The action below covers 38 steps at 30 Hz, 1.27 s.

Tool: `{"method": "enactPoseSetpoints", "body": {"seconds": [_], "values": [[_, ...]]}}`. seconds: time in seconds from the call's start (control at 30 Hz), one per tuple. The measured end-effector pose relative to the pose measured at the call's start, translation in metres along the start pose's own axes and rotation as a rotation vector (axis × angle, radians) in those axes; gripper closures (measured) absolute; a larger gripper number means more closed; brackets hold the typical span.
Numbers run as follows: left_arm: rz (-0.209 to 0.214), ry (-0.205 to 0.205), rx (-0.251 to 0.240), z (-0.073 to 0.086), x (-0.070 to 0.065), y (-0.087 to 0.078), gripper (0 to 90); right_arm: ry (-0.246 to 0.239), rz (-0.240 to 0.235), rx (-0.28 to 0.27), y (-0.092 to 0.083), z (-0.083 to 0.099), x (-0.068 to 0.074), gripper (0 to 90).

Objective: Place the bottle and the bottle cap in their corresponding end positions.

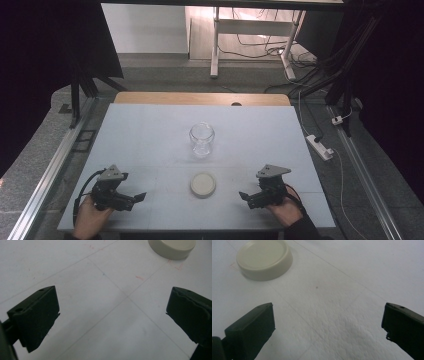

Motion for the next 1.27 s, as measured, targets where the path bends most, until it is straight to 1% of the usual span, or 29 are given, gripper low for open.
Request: {"method": "enactPoseSetpoints", "body": {"seconds": [0.27, 0.63, 0.77, 0.9, 1.03, 1.17, 1.27], "values": [[-0.026, -0.048, -0.013, 0.021, 0.001, -0.016, 0.0, 0.028, 0.039, -0.007, -0.014, 0.011, -0.01, 0.0], [-0.069, -0.088, -0.006, 0.044, 0.001, -0.033, 0.0, 0.077, 0.09, -0.002, -0.031, 0.026, -0.023, 0.0], [-0.08, -0.1, -0.011, 0.048, 0.001, -0.038, 0.0, 0.097, 0.106, 0.003, -0.036, 0.032, -0.027, 0.0], [-0.094, -0.11, -0.002, 0.051, 0.0, -0.041, 0.0, 0.122, 0.121, 0.009, -0.041, 0.038, -0.032, 0.0], [-0.11, -0.114, 0.007, 0.055, 0.001, -0.044, 0.0, 0.15, 0.135, -0.007, -0.049, 0.041, -0.035, 0.0], [-0.105, -0.123, 0.004, 0.057, 0.001, -0.045, 0.0, 0.164, 0.142, -0.012, -0.054, 0.044, -0.036, 0.0], [-0.101, -0.125, 0.005, 0.057, 0.001, -0.045, 0.0, 0.16, 0.149, -0.005, -0.054, 0.045, -0.036, 0.0]]}}
Point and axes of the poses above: each handheld gripper's, and its own axes: y roughly forward along the jaws, z roughly out of its underside, x roughly to its left, the point moved 8 cm from there along y, roughly forward along the jaws, and after that the axes turned 9 degrees about y, right-handed, at the moved point
